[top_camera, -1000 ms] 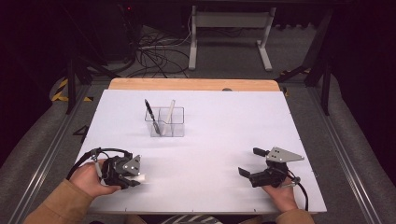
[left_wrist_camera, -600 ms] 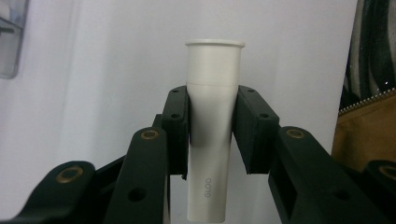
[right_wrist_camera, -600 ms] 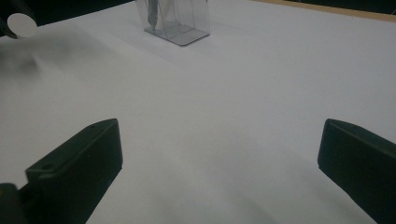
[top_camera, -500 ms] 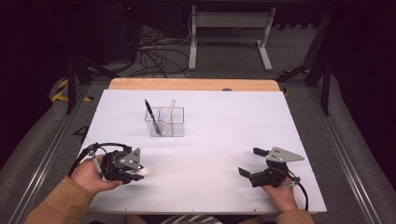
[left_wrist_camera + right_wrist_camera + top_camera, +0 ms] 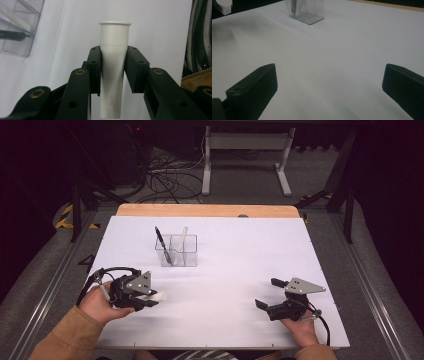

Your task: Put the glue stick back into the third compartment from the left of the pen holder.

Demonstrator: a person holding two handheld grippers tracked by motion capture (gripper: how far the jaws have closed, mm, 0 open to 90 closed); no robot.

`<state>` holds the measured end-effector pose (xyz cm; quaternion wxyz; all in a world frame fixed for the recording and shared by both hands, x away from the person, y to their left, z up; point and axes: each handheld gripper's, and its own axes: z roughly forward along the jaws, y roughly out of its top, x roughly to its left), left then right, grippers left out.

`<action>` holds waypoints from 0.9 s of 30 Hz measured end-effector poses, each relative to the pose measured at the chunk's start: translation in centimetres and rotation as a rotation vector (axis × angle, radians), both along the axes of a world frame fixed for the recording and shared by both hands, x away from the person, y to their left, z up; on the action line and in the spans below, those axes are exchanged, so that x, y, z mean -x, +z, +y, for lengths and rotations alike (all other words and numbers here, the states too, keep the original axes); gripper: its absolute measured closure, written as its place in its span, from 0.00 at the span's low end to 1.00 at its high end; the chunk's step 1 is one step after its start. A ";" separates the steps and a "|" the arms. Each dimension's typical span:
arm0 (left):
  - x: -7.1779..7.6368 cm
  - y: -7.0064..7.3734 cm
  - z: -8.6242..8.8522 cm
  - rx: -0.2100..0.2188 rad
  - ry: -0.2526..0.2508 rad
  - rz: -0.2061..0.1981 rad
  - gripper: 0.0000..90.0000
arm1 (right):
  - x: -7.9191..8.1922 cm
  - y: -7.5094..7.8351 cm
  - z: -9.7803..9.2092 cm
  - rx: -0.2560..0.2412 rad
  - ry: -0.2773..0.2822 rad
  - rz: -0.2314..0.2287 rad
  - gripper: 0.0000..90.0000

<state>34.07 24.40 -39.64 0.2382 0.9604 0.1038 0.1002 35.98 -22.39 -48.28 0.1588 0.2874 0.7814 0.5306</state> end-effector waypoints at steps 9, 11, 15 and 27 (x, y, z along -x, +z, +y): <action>-1.0 1.0 -0.2 0.109 0.049 -0.017 0.76 | 0.0 0.0 0.0 0.001 0.002 -0.001 0.01; -1.3 1.2 -0.3 0.136 0.065 -0.015 0.76 | 0.0 0.0 0.0 0.001 0.002 -0.001 0.01; -2.0 1.7 -0.4 0.207 0.093 -0.019 0.76 | 0.0 0.0 0.0 0.002 0.002 -0.001 0.01; -3.5 2.7 -0.3 0.385 0.175 -0.035 0.76 | 0.0 0.0 0.0 0.003 0.004 -0.002 0.01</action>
